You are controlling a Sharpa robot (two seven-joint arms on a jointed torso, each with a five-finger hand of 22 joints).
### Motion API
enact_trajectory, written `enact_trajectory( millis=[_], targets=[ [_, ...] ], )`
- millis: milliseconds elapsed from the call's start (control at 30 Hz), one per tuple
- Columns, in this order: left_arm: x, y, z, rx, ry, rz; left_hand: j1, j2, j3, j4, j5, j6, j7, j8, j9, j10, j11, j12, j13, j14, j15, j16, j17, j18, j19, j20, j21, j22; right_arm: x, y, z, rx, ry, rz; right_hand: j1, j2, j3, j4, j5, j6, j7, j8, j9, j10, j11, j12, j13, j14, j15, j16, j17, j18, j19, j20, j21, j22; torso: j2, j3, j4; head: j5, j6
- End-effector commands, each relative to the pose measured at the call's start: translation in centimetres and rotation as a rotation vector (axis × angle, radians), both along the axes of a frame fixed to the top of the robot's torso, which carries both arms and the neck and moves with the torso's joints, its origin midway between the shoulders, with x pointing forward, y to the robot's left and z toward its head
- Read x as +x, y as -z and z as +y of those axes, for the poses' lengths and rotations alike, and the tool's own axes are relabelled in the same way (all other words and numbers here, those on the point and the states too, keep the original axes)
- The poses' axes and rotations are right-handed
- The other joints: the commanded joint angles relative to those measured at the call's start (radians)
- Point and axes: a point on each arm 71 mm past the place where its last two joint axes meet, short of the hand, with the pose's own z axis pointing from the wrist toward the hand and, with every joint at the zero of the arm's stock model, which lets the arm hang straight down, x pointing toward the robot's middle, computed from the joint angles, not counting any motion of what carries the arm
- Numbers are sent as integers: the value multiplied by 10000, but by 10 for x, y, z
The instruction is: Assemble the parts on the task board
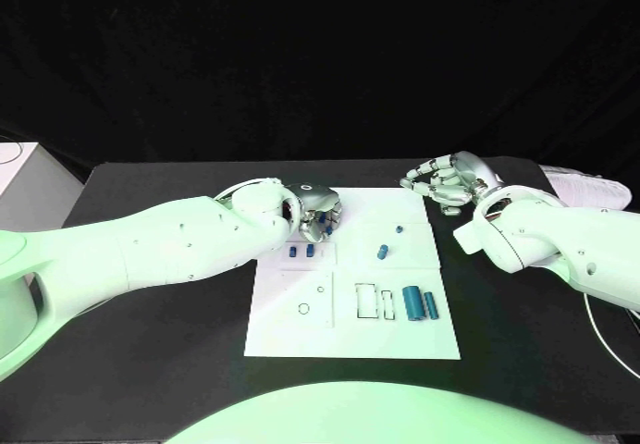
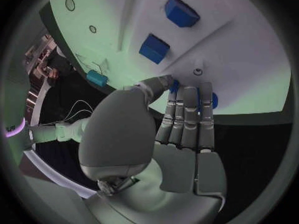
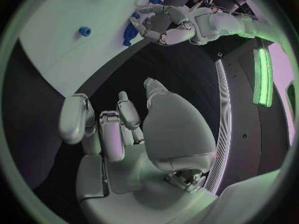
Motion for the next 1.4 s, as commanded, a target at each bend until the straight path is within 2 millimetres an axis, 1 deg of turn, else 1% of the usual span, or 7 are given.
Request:
enact_trajectory(
  millis=[33,233,500,633,933,1067,1400],
  targets=[
    [-1,3,0,321,-26,164,2,113,81,-16,-13,156,-7,-77,-5,205,-25,-86,-61,20,-9,83,-59,99,-12,-65,108,72,-1,0,1,-17,-109,-38,114,23,54,11,52,-48,-8,39,-5,20,-4,50,12,625,48,-6,1430,142,-35,2,65,522,1,4,7,-7,-7],
    [-1,3,-1,218,2,187,-14,280,185,-58,-28,523,-76,-209,80,949,-192,-489,-275,319,-179,341,23,111,5,-177,365,268,-1,0,1,-16,-110,-38,105,37,58,19,51,-34,-12,50,-1,39,-7,63,21,629,47,0,1440,140,-27,2,78,529,-2,-2,6,3,-20],
    [-1,-1,-1,-205,-9,-76,139,535,235,-253,-44,1094,-52,-230,267,1895,-286,-902,-382,1144,-235,871,905,119,147,-275,684,474,-1,0,1,-17,-110,-37,97,48,61,25,52,-24,-14,58,1,46,-8,66,19,626,45,-6,1430,141,-28,1,71,527,-6,-6,14,23,-7],
    [-1,-5,0,-733,13,-362,139,547,418,-434,-31,1282,-12,-440,354,2344,-271,-1468,-468,1353,-240,930,965,113,168,-329,948,655,-1,0,1,-22,-115,-28,85,64,65,30,57,-9,-19,71,5,57,-12,72,20,627,43,-7,1428,142,-28,1,66,526,-4,-8,12,38,15],
    [-4,-19,8,-1659,-57,-409,53,539,451,-463,-33,1371,-10,-555,403,2518,-259,-1787,-490,1455,-233,967,997,111,168,-326,1012,699,-1,-1,1,-31,-108,-31,85,64,65,30,57,-9,-19,71,5,57,-12,72,20,627,43,-7,1428,142,-28,1,66,526,12,-2,-9,39,88],
    [-6,-29,14,-2048,-139,-320,30,530,452,-471,-38,1394,-8,-587,415,2564,-257,-1871,-492,1466,-230,972,994,110,161,-322,1018,705,-1,-1,0,-36,-89,-29,85,64,65,30,57,-9,-19,71,5,57,-12,72,20,627,43,-7,1428,142,-28,1,66,526,-17,17,18,37,94],
    [-9,-35,41,-1881,-562,454,-179,476,449,-416,-5,1485,-28,-705,465,2728,-264,-2188,-492,1454,-223,984,946,105,102,-296,990,700,-1,-1,-2,-53,-52,-16,85,64,65,30,57,-9,-19,71,5,57,-12,72,20,627,43,-7,1428,142,-28,1,66,526,-18,12,5,40,99]
  ],
)
